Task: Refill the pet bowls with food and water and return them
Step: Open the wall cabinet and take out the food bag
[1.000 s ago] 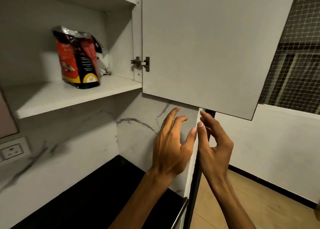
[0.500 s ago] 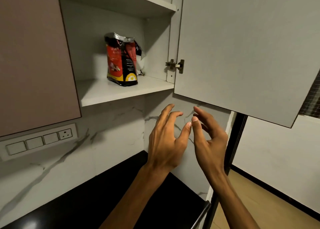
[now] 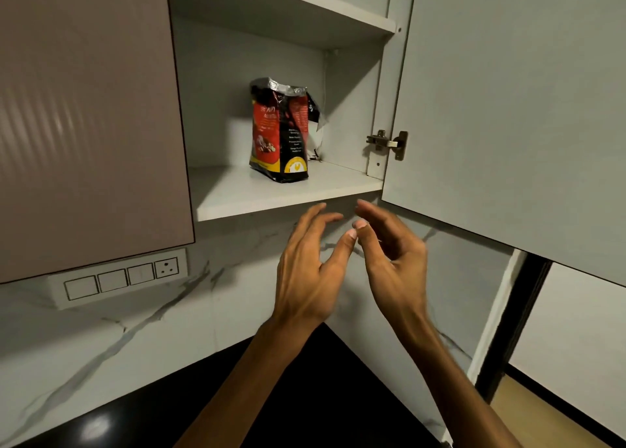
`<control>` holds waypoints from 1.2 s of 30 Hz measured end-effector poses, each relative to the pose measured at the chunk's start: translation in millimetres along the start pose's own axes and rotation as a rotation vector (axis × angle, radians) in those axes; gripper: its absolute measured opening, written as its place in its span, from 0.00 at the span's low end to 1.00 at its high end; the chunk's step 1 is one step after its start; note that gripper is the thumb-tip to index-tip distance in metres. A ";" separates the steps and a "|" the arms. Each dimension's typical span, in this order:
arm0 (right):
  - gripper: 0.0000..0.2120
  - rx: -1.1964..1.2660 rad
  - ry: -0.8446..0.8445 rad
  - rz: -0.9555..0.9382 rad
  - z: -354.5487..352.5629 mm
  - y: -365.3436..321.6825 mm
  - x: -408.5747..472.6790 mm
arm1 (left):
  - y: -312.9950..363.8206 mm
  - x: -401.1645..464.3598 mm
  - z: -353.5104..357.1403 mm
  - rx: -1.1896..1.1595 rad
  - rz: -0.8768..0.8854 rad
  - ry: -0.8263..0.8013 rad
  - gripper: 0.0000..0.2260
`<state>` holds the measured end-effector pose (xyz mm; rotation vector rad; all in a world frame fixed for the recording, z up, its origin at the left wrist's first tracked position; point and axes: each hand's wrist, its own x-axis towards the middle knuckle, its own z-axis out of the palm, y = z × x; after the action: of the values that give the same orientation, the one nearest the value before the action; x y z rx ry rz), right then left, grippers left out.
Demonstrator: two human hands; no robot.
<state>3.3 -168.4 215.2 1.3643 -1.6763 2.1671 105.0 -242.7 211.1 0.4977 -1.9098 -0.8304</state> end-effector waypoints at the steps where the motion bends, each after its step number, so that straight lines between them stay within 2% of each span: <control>1: 0.15 0.018 -0.014 0.016 3.0 2.7 6.6 | -3.4 6.1 -0.3 -0.006 -0.008 0.013 0.24; 7: 0.16 0.075 -0.074 -0.012 20.4 19.8 50.4 | -20.4 47.7 -8.9 -0.016 0.002 0.120 0.22; 11: 0.16 0.114 -0.118 0.036 31.2 34.7 91.3 | -23.4 81.6 -24.9 -0.059 -0.043 0.209 0.19; 17: 0.15 0.219 -0.209 0.178 48.5 55.0 154.3 | -20.0 132.9 -54.2 -0.276 -0.269 0.283 0.06; 19: 0.14 0.227 -0.255 0.246 54.5 62.3 174.6 | -20.7 149.5 -61.6 -0.365 -0.368 0.302 0.05; 27: 0.09 0.251 -0.416 0.505 77.4 88.3 260.3 | -47.6 215.1 -74.8 -0.398 -0.680 0.290 0.14; 29: 0.12 0.225 -0.454 0.552 83.9 95.6 280.4 | -53.3 230.2 -75.9 -0.398 -0.733 0.258 0.15; 33: 0.22 0.237 -0.603 0.688 93.5 107.5 315.5 | -63.3 258.0 -76.5 -0.414 -0.786 0.204 0.19; 36: 0.24 0.259 -0.713 0.760 100.2 115.6 334.7 | -69.1 272.3 -78.0 -0.431 -0.825 0.172 0.22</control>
<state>-201.8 -439.6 356.1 1.9886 -2.5808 2.4931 49.6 -492.1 351.5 1.0651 -1.2793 -1.6175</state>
